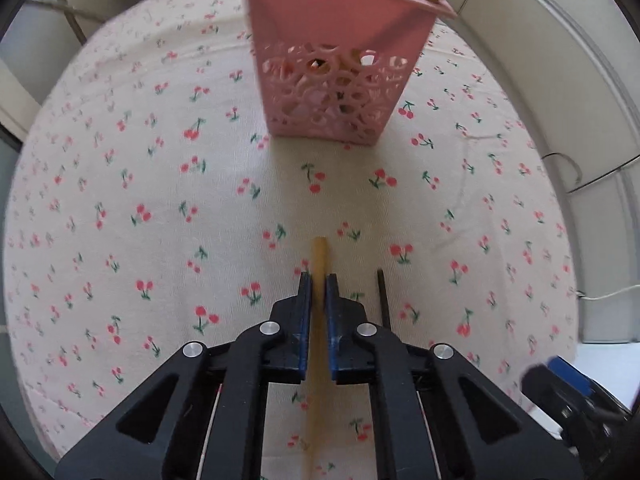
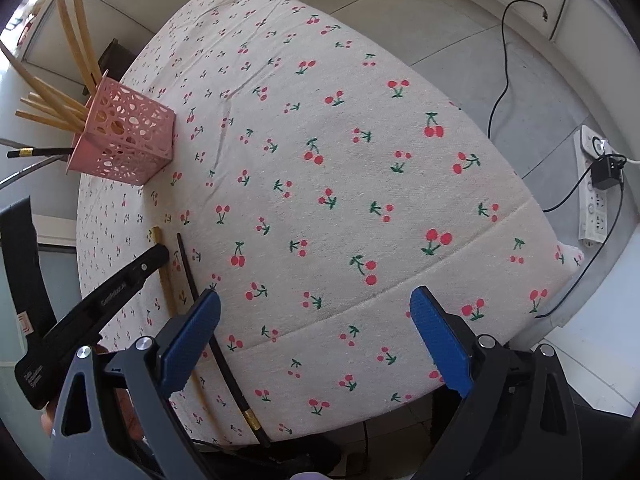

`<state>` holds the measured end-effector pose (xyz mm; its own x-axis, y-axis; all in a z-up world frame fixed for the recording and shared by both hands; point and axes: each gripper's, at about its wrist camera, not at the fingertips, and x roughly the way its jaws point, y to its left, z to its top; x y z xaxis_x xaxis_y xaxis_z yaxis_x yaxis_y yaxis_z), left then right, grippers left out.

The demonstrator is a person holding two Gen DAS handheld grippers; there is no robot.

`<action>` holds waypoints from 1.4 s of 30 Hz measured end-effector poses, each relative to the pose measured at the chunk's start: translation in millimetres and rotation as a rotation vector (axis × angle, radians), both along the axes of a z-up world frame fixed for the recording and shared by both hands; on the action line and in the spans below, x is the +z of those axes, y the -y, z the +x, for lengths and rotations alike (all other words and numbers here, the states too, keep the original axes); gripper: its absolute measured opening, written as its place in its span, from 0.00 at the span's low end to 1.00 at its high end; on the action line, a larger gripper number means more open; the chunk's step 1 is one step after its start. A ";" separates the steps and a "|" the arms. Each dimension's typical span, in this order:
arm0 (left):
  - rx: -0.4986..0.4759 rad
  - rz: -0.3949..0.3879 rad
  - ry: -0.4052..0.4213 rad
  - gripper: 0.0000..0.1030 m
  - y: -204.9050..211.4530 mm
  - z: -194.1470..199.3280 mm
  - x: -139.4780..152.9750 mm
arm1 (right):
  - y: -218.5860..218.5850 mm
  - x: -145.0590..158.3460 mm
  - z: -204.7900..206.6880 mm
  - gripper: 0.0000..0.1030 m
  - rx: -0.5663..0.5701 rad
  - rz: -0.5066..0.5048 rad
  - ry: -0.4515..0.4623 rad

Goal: Organize utensils
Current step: 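Grasp the wooden chopstick with the left tool, then carry the wooden chopstick with the left tool and drop it into the holder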

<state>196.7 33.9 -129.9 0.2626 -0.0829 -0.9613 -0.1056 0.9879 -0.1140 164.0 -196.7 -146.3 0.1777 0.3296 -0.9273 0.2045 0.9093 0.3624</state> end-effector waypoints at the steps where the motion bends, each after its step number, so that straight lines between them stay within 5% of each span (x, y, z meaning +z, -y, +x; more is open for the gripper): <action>1: 0.005 -0.012 0.003 0.06 -6.1 -3.4 0.5 | -4.5 -0.2 1.1 0.90 0.008 -0.007 0.002; 11: 0.019 0.198 0.222 0.06 -23.9 -38.1 65.2 | -65.2 -6.3 13.7 0.90 0.130 -0.127 0.040; 20: 0.070 0.228 0.322 0.06 -42.9 -44.5 95.2 | -134.5 -14.7 17.2 0.87 0.361 -0.323 0.141; 23: 0.078 0.214 0.336 0.06 -44.8 -46.0 98.4 | -145.5 -10.1 14.4 0.65 0.416 -0.328 0.196; 25: 0.083 0.206 0.345 0.06 -45.7 -47.1 101.1 | -148.6 -6.8 14.2 0.37 0.444 -0.319 0.216; 28: 0.084 0.203 0.352 0.06 -44.9 -47.9 102.9 | -148.2 -2.8 16.5 0.20 0.451 -0.302 0.228; 32: 0.084 0.202 0.352 0.06 -43.4 -47.2 101.4 | -132.7 -3.1 22.4 0.08 0.423 -0.255 0.215; 42: 0.087 0.129 0.372 0.06 -47.3 -50.8 108.1 | -85.9 1.2 35.9 0.05 0.304 -0.172 0.236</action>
